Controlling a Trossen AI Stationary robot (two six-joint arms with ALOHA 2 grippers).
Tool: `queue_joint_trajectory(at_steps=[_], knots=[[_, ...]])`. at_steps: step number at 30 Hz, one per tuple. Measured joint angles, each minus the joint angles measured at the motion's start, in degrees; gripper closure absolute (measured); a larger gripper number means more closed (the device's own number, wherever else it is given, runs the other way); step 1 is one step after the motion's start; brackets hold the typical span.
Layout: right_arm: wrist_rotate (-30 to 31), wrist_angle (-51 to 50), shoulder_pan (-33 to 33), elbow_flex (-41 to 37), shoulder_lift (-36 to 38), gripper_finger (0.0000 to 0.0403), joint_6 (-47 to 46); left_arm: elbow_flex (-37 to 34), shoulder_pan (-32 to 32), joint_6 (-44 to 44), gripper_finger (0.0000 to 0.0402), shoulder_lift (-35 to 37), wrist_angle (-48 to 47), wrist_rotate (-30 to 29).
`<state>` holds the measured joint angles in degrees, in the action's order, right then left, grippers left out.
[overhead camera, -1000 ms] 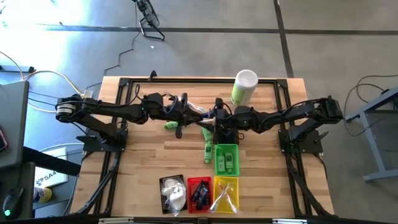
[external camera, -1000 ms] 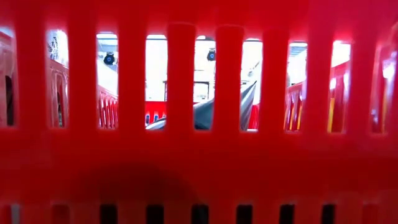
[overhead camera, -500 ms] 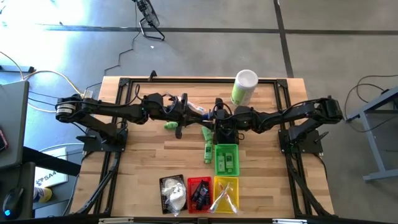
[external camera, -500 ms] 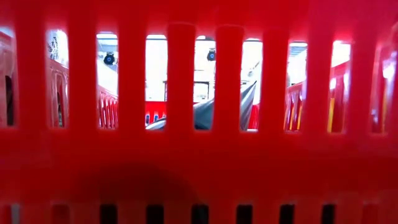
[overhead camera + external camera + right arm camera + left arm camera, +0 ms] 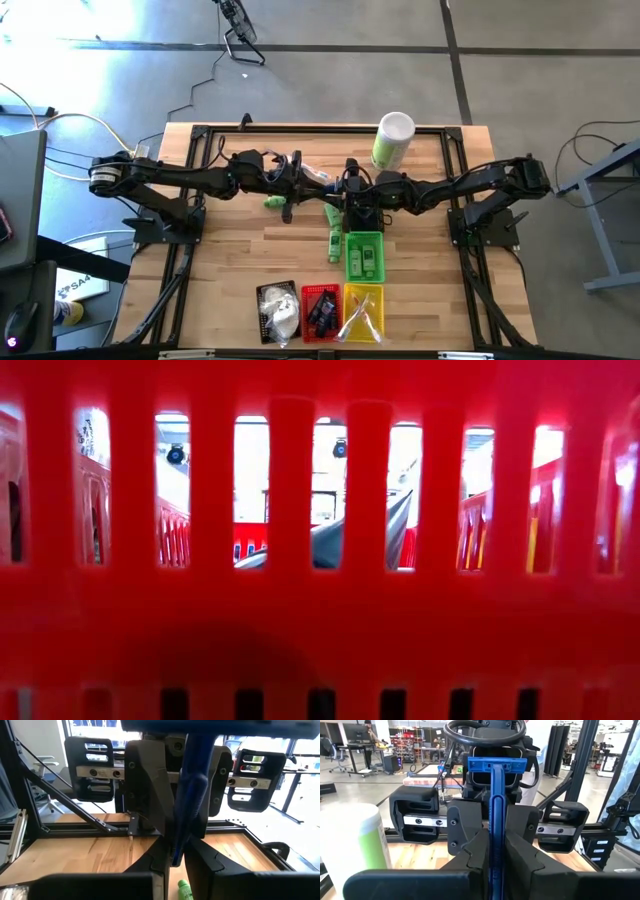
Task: Pick & Place Travel size toiletries
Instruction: Put the blue razor into the top black bin
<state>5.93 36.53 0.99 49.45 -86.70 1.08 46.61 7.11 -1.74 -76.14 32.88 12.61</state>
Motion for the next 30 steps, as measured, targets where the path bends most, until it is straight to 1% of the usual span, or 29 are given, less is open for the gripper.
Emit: queue_joint_trajectory(at_steps=[2, 7, 10, 14, 16, 18, 23, 30], knots=[[0.06, -0.04, 0.00, 0.00, 0.00, 0.0368, 0.02, 0.00, 0.00, 0.29, 0.0345, 0.00, -0.09, 0.01], [0.20, 0.27, 0.00, 0.00, 0.00, 0.0368, 0.02, -0.02, 0.00, 1.46, 0.0294, 0.00, -0.06, -0.01], [0.15, 0.23, 0.00, 0.00, 0.00, 0.0367, 0.02, -0.02, 0.01, 1.46, 0.0276, 0.00, -0.02, -0.10], [0.13, -0.73, 0.02, 0.00, 0.21, 0.0367, 0.02, -0.07, 0.00, 1.46, 0.0270, 0.88, -0.66, -0.10], [0.17, -3.01, 0.02, 0.00, 1.15, 0.0367, 0.02, -0.07, 0.01, 1.46, 0.0269, 1.91, -1.64, -0.10], [1.50, -5.18, 0.02, 0.02, 2.23, 0.0367, 0.02, -0.07, 0.02, 1.46, 0.0269, 2.92, -2.97, -0.10], [5.47, -14.18, 0.02, 0.03, 5.87, 0.0367, -1.29, -0.07, 0.02, 1.46, 0.0269, 4.54, -6.17, -0.18], [5.86, -29.36, 0.02, 0.07, 10.74, 0.0367, -7.33, -0.07, 0.02, 1.47, 0.0268, 4.85, -9.67, -0.33]])
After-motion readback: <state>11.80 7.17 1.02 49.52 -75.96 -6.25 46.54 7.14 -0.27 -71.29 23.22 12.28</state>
